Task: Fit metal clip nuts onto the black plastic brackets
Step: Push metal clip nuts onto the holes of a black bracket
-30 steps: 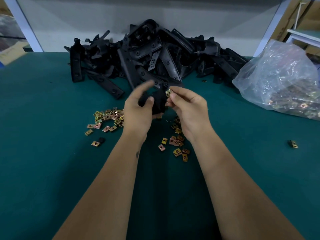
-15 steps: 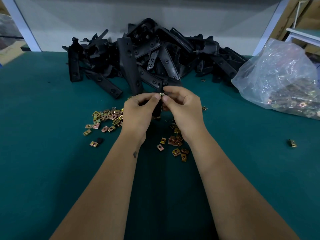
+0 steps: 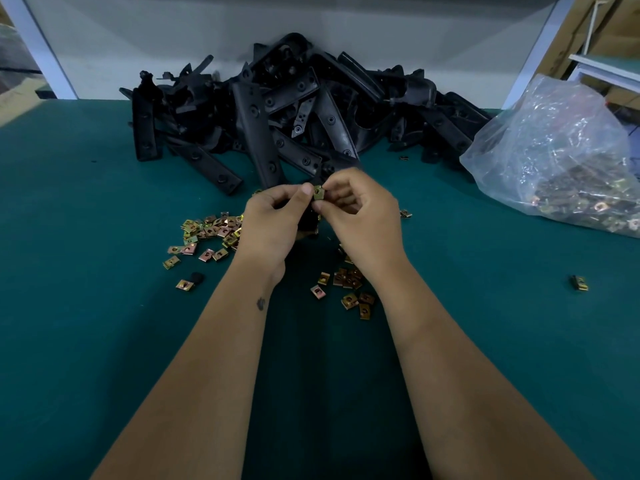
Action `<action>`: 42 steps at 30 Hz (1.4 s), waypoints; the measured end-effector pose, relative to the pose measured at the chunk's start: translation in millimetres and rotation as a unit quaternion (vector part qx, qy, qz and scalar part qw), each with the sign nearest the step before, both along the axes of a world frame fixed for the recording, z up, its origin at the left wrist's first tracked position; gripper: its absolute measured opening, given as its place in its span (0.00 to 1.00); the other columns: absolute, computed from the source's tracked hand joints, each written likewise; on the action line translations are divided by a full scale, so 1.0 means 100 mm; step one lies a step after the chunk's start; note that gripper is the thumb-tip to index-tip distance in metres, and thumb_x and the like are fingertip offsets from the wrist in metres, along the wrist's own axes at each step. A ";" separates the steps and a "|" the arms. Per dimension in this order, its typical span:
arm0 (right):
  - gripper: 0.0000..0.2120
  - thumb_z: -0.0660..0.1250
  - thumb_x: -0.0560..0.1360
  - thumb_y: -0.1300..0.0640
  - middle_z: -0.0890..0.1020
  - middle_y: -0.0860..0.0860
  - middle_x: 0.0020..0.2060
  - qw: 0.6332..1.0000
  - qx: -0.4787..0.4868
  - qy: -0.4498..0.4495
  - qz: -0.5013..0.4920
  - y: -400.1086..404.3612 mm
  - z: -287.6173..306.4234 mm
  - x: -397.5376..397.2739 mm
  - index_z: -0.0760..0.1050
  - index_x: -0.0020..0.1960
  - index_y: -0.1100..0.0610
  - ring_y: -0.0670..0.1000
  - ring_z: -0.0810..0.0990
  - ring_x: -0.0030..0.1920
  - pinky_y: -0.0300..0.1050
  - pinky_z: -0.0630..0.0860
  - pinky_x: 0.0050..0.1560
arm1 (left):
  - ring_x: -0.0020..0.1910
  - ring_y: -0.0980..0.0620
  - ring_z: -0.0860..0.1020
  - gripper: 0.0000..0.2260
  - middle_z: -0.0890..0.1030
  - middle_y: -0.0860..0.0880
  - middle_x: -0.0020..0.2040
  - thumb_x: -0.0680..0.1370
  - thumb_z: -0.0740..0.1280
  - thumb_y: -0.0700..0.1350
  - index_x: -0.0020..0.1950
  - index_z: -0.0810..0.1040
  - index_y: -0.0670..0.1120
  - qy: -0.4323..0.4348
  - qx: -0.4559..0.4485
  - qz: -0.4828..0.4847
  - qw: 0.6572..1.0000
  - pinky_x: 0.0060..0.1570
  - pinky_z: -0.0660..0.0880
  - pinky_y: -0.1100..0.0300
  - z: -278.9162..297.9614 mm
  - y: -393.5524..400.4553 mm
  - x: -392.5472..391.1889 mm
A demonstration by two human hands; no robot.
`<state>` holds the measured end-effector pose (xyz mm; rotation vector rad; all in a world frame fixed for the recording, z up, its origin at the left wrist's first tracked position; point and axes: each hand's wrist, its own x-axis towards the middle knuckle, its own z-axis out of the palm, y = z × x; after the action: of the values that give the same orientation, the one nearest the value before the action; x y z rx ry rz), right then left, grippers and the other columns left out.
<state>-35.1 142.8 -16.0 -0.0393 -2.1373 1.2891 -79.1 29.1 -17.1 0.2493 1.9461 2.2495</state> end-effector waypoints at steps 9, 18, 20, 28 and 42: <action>0.09 0.74 0.71 0.65 0.80 0.41 0.37 1.000 0.016 -0.007 0.017 0.01 -0.01 0.00 0.78 0.45 0.54 0.40 0.79 0.39 0.32 0.76 0.42 | 0.43 0.51 0.80 0.08 0.83 0.48 0.41 0.81 0.66 0.45 0.44 0.83 0.50 0.040 -0.066 0.001 0.997 0.49 0.80 0.51 -0.02 0.01 -0.01; 0.08 0.73 0.72 0.66 0.82 0.45 0.40 0.999 -0.019 -0.012 0.031 -0.01 -0.02 0.02 0.78 0.46 0.55 0.41 0.81 0.43 0.34 0.77 0.46 | 0.51 0.46 0.80 0.08 0.83 0.47 0.45 0.81 0.66 0.47 0.46 0.82 0.49 0.058 -0.082 0.002 0.995 0.59 0.77 0.43 -0.02 -0.02 0.00; 0.08 0.73 0.72 0.66 0.82 0.46 0.41 0.999 -0.024 -0.017 0.033 -0.01 0.00 0.02 0.78 0.46 0.55 0.42 0.81 0.43 0.35 0.77 0.47 | 0.54 0.47 0.80 0.08 0.83 0.48 0.47 0.82 0.65 0.47 0.46 0.82 0.50 0.066 -0.089 0.010 0.994 0.61 0.76 0.44 -0.02 -0.01 0.00; 0.08 0.72 0.74 0.64 0.82 0.42 0.42 0.999 -0.025 -0.027 0.015 0.01 0.02 0.01 0.81 0.50 0.55 0.39 0.81 0.44 0.32 0.76 0.47 | 0.46 0.55 0.80 0.09 0.84 0.51 0.43 0.82 0.64 0.47 0.47 0.83 0.50 0.072 -0.069 0.019 0.995 0.47 0.77 0.58 -0.03 0.04 0.01; 0.08 0.68 0.77 0.67 0.85 0.50 0.36 0.957 -0.287 -0.020 0.051 -0.03 0.04 -0.03 0.83 0.48 0.57 0.46 0.81 0.36 0.38 0.77 0.38 | 0.48 0.51 0.83 0.06 0.85 0.48 0.46 0.79 0.68 0.39 0.50 0.84 0.46 0.051 0.033 -0.025 0.998 0.48 0.79 0.57 0.00 0.02 0.04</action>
<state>-37.8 140.0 -11.7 -0.1990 -1.7443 1.9439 -75.4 31.3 -17.2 0.4229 1.8935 2.3130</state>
